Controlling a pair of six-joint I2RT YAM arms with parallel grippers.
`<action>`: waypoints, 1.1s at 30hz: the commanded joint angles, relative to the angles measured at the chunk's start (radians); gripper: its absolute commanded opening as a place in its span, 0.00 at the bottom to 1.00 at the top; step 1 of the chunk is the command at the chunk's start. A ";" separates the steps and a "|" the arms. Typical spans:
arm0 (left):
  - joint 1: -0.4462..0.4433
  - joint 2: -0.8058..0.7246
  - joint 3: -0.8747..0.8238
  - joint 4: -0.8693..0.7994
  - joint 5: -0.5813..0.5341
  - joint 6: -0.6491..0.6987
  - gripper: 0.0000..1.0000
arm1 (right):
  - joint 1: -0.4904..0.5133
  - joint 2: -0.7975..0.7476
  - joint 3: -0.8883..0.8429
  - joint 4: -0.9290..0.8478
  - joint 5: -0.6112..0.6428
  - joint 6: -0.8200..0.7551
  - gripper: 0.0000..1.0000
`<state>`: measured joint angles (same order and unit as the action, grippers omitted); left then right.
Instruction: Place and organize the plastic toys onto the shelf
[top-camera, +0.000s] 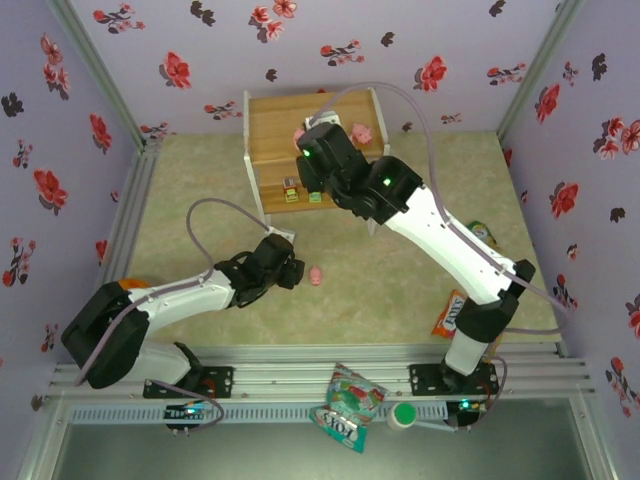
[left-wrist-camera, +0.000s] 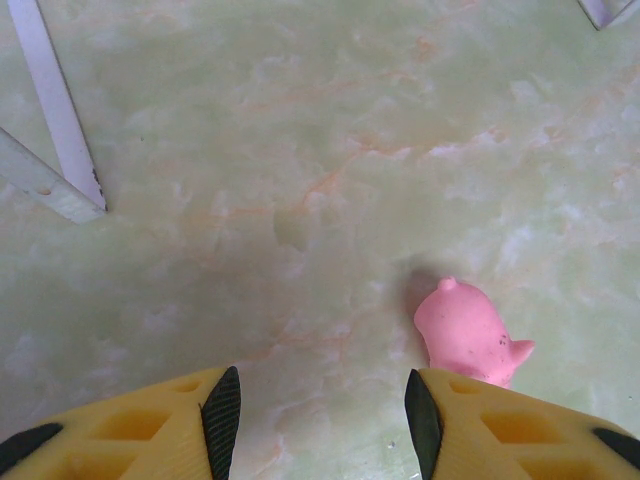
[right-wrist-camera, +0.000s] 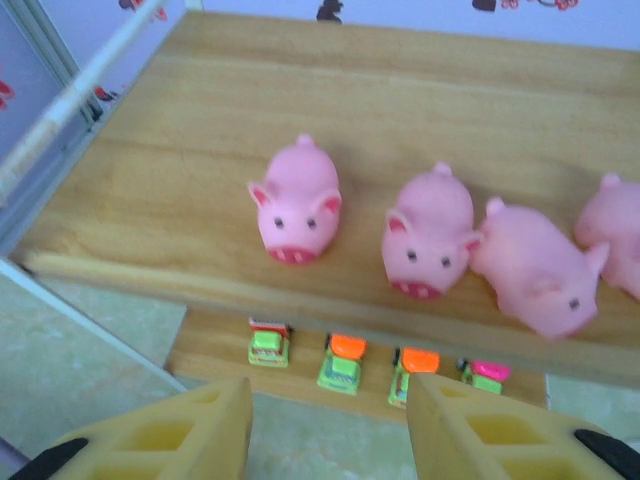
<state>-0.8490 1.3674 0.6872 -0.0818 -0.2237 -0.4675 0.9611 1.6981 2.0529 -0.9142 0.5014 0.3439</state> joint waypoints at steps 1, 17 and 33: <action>-0.007 -0.026 0.002 0.022 -0.005 0.020 0.52 | 0.011 -0.085 -0.100 0.060 0.031 0.020 0.46; -0.100 0.072 0.071 0.016 -0.058 0.001 0.65 | 0.018 -0.364 -0.621 0.144 0.021 0.142 0.47; -0.165 0.153 0.151 -0.029 -0.133 -0.129 0.65 | -0.047 -0.509 -0.933 0.215 -0.039 0.208 0.55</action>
<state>-1.0065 1.4998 0.8104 -0.0837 -0.3141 -0.5377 0.9340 1.2259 1.1610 -0.7284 0.4824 0.5148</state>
